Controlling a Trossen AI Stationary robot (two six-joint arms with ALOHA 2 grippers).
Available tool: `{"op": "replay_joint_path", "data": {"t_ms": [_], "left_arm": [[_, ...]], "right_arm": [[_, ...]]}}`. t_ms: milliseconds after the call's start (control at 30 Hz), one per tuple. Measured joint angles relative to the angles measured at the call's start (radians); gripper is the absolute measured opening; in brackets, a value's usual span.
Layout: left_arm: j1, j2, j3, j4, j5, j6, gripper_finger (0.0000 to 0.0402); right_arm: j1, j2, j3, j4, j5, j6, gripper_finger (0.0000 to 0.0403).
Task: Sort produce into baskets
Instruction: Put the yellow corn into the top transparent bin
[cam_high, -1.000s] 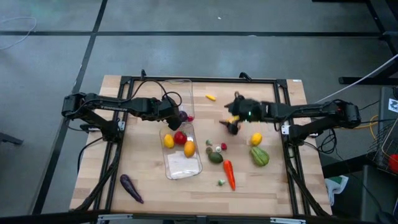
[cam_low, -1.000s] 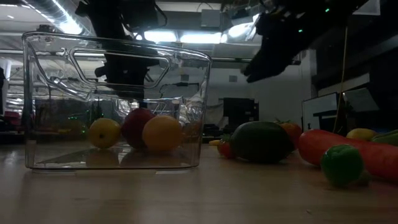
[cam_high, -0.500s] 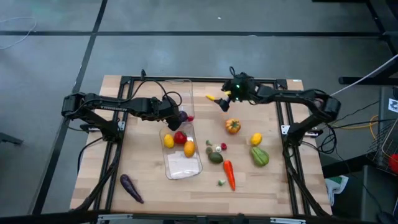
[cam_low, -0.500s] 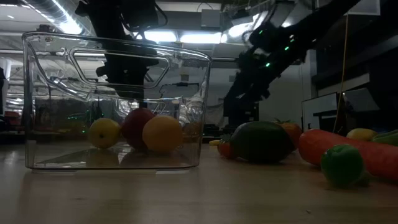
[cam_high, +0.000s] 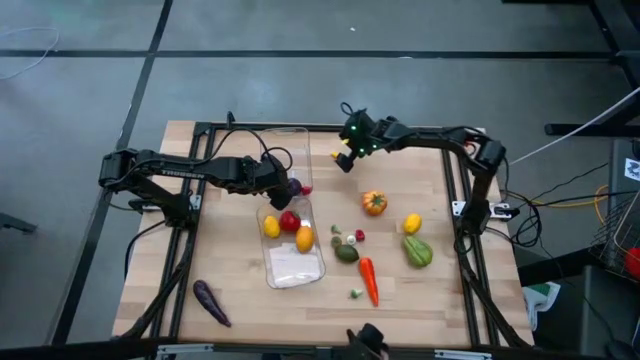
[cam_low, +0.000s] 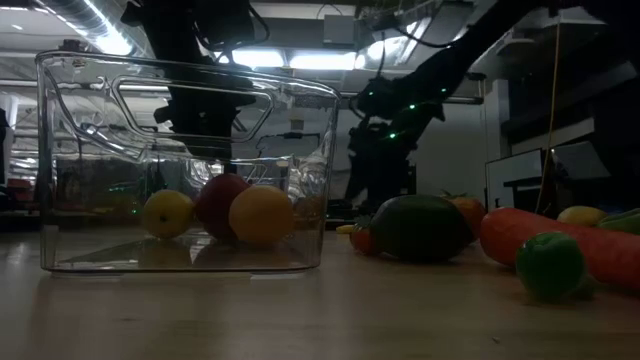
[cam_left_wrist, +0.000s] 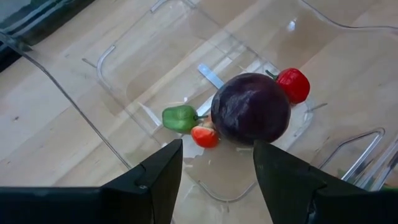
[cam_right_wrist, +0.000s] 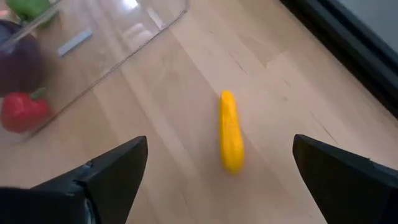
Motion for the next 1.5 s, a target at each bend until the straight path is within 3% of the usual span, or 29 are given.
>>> {"op": "replay_joint_path", "data": {"t_ms": [267,567,1067,1500], "left_arm": [[0.000,0.000,0.000,0.000,0.000,-0.017,0.0194],[0.000,0.000,0.000,0.000,0.000,-0.017,0.0194],[0.000,0.000,0.000,0.000,0.000,-0.018,0.0194],[0.000,0.000,0.000,0.000,0.000,-0.018,0.0194]], "right_arm": [[-0.007,0.100,0.104,-0.100,0.000,0.000,0.0397],[-0.027,0.171,0.120,-0.131,0.003,0.002,0.0389],[-0.027,0.181,0.121,-0.125,0.015,-0.003,0.0213],[-0.026,0.181,0.120,-0.125,-0.049,-0.003,0.0133]]}}
